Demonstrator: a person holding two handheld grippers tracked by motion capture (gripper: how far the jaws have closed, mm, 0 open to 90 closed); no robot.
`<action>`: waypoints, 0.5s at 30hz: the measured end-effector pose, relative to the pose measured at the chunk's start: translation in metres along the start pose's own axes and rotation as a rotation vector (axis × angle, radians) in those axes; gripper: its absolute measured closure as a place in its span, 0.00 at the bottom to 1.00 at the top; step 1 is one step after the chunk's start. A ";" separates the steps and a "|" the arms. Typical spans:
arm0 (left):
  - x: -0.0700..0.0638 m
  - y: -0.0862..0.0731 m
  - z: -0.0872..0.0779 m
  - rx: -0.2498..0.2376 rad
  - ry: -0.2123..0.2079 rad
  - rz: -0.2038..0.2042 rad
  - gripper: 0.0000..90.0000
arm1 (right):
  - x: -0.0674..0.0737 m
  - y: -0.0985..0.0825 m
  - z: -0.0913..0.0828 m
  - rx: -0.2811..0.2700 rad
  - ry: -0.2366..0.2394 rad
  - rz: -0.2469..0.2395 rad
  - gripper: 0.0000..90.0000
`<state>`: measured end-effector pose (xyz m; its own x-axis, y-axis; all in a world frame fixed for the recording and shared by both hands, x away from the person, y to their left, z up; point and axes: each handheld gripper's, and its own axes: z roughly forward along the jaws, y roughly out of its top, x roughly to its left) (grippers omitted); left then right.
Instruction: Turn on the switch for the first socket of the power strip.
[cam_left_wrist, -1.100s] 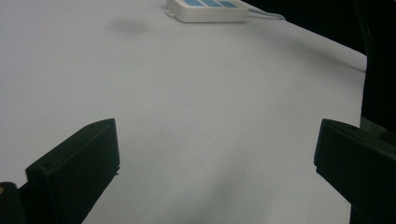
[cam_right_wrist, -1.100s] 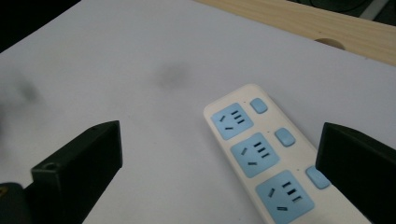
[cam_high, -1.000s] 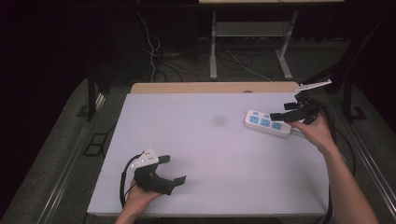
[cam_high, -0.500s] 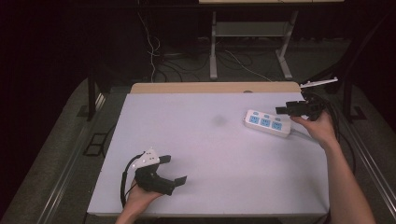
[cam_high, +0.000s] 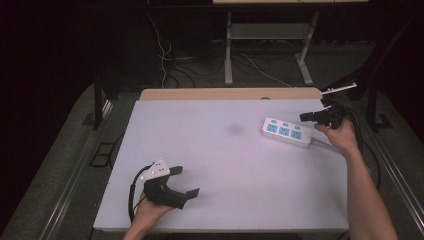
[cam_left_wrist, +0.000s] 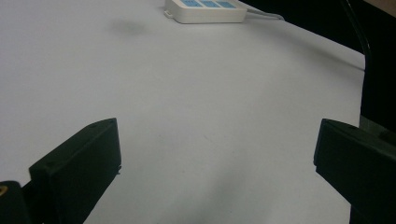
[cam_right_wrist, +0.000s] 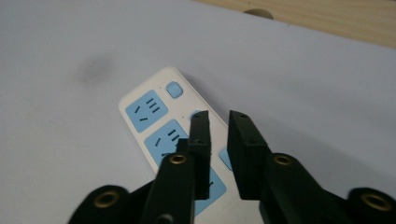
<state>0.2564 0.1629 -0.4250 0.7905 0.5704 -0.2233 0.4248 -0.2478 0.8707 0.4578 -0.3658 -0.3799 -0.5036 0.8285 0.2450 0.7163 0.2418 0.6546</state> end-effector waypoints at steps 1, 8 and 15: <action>0.000 0.000 0.000 0.000 0.000 0.000 0.00 | -0.002 0.000 0.001 0.006 0.002 0.003 0.94; 0.000 0.000 0.000 0.004 0.000 0.001 0.00 | -0.009 -0.004 0.008 0.031 -0.002 0.020 0.99; 0.001 0.000 0.001 0.005 -0.003 0.001 0.00 | -0.014 -0.006 0.016 0.057 -0.006 0.037 0.99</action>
<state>0.2573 0.1628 -0.4257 0.7923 0.5677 -0.2234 0.4261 -0.2529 0.8686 0.4683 -0.3707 -0.3991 -0.4735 0.8403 0.2641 0.7610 0.2392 0.6031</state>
